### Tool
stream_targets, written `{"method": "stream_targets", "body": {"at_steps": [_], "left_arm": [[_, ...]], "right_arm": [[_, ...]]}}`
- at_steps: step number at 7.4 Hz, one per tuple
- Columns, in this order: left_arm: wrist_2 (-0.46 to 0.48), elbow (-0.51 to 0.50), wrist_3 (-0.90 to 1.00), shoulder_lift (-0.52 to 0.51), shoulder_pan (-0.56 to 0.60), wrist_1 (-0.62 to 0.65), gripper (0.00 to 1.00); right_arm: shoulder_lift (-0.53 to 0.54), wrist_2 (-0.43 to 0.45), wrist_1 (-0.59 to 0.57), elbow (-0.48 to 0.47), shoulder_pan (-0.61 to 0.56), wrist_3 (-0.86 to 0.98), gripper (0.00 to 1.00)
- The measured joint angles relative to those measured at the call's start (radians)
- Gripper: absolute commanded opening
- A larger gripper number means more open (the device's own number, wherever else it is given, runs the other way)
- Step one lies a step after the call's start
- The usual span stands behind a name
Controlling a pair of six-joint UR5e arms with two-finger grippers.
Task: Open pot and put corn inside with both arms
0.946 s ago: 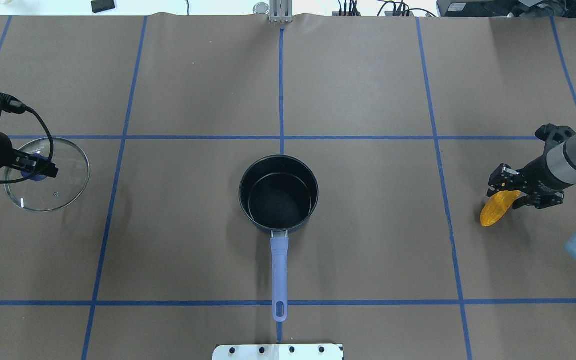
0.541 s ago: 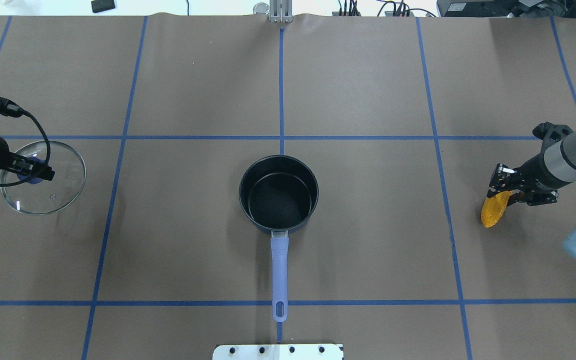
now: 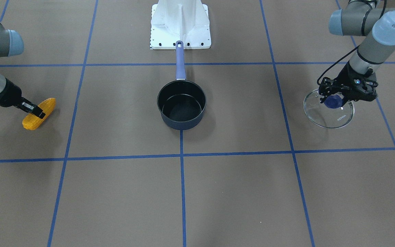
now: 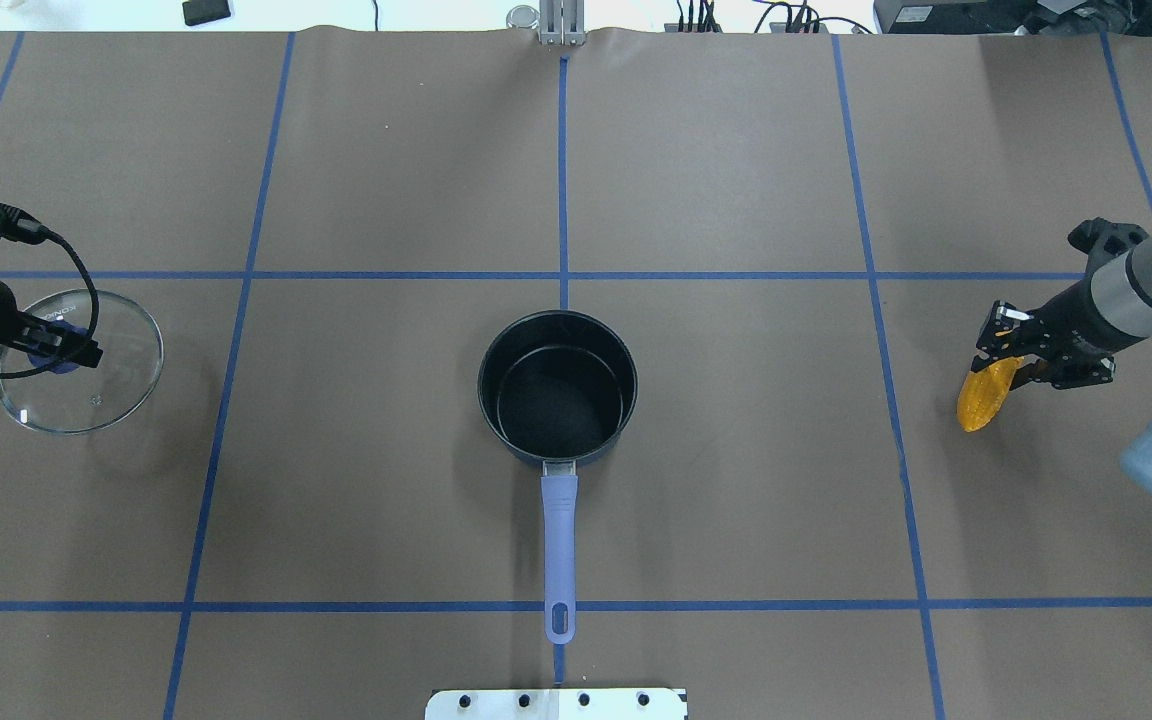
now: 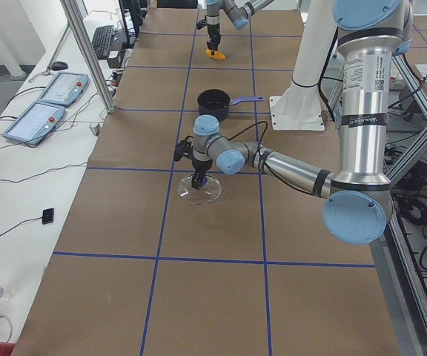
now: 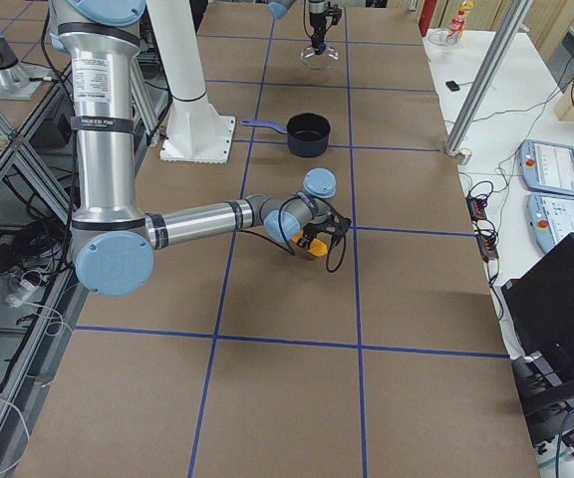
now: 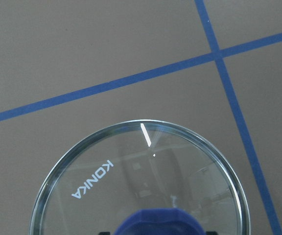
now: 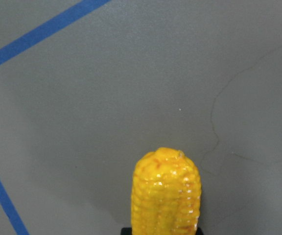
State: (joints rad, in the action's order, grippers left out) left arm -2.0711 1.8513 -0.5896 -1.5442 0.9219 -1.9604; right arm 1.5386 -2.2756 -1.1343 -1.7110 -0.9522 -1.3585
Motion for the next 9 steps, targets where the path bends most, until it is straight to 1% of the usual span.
{"method": "stream_targets", "body": {"at_steps": [2,3,5,7,8,9], "left_arm": [[0.0,-0.034,0.006,-0.014,-0.001,0.0,0.57],[0.0,-0.052,0.007,-0.024,-0.002,0.0,0.57],[0.001,-0.088,0.007,-0.042,-0.003,-0.013,0.58],[0.001,-0.137,0.002,-0.053,-0.003,-0.068,0.61],[0.001,-0.15,0.001,-0.057,-0.003,-0.083,0.66],[0.002,-0.155,-0.002,-0.06,-0.003,-0.089,0.67]], "right_arm": [[-0.086,-0.017,-0.198,-0.072,-0.038,0.001,0.24],[-0.132,-0.019,-0.279,-0.098,-0.048,0.001,0.24],[-0.235,-0.021,-0.422,-0.114,-0.067,0.0,0.24],[-0.308,-0.02,-0.517,-0.125,-0.074,-0.001,0.24],[-0.33,-0.019,-0.54,-0.131,-0.074,-0.007,0.25],[-0.351,-0.02,-0.555,-0.135,-0.071,-0.026,0.25]]}}
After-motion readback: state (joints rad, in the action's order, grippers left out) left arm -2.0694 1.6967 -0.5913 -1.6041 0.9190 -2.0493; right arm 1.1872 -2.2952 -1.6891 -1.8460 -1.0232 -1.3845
